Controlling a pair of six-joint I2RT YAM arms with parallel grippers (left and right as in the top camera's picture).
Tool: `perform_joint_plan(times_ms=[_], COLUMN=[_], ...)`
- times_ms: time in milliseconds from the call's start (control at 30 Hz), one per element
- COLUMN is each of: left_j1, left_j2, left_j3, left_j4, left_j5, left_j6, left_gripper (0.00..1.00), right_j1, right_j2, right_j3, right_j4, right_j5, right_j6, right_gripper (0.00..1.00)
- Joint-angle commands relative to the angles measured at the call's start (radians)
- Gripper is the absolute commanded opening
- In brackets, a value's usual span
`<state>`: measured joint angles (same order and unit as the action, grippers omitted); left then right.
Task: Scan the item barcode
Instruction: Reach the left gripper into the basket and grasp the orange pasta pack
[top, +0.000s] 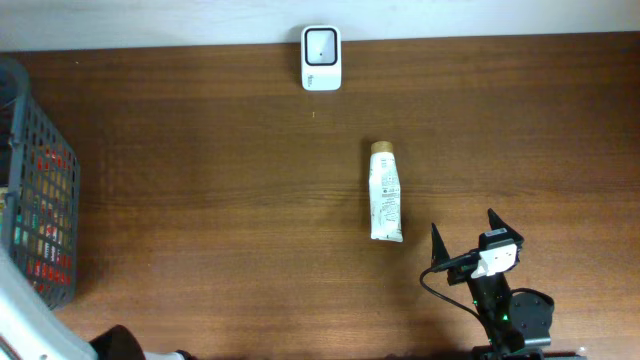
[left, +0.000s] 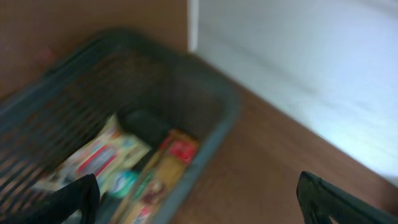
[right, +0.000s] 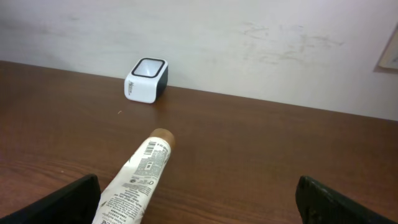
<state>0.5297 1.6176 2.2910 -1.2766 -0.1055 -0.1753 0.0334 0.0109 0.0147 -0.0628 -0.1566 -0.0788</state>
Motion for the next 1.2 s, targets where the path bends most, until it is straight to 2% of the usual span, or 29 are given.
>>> perform_joint_plan(times_ms=[0,133,233,333,467,567,633,800,967,1067,1167], left_j1=[0.134,0.248,0.312,0.351,0.355,0.355,0.355,0.339,0.286,0.253,0.24], left_j2=[0.065,0.15,0.172,0.176,0.204,0.261,0.311,0.401,0.479,0.522,0.551], left_j3=[-0.01,-0.159,-0.337,-0.521,-0.68,-0.705,-0.705,-0.705,-0.705,-0.705,-0.705], left_j4=[-0.056,-0.068,0.006,0.152,0.329,0.39,0.413,0.434,0.51,0.547,0.57], left_j5=[0.003,0.037,0.038,0.109,0.231,0.248,0.249,0.373,0.393,0.406,0.405], left_j6=[0.005,0.02,0.044,0.198,0.374,0.47,0.485,0.619,0.688,0.71,0.727], left_gripper=[0.99,0.99,0.97,0.98,0.99,1.0,1.0,1.0,1.0,0.98,0.89], right_j1=[-0.001,-0.001,-0.001,-0.001,-0.001,-0.001,-0.001,-0.001,-0.001,-0.001,-0.001], right_j2=[-0.007,-0.007,-0.007,-0.007,-0.007,-0.007,-0.007,-0.007,-0.007,-0.007,-0.007], right_j3=[-0.009,-0.009,-0.009,-0.009,-0.009,-0.009,-0.009,-0.009,-0.009,-0.009,-0.009], right_j4=[0.0,0.0,0.0,-0.001,0.0,0.0,-0.001,0.0,0.0,-0.001,0.0], right_j5=[-0.005,-0.005,-0.005,-0.005,-0.005,-0.005,-0.005,-0.005,-0.005,-0.005,-0.005], right_j6=[0.0,0.0,0.0,0.0,0.0,0.001,0.001,0.0,0.0,0.0,0.0], right_gripper=[0.99,0.99,0.99,0.99,0.99,0.99,0.99,0.99,0.99,0.99,0.99])
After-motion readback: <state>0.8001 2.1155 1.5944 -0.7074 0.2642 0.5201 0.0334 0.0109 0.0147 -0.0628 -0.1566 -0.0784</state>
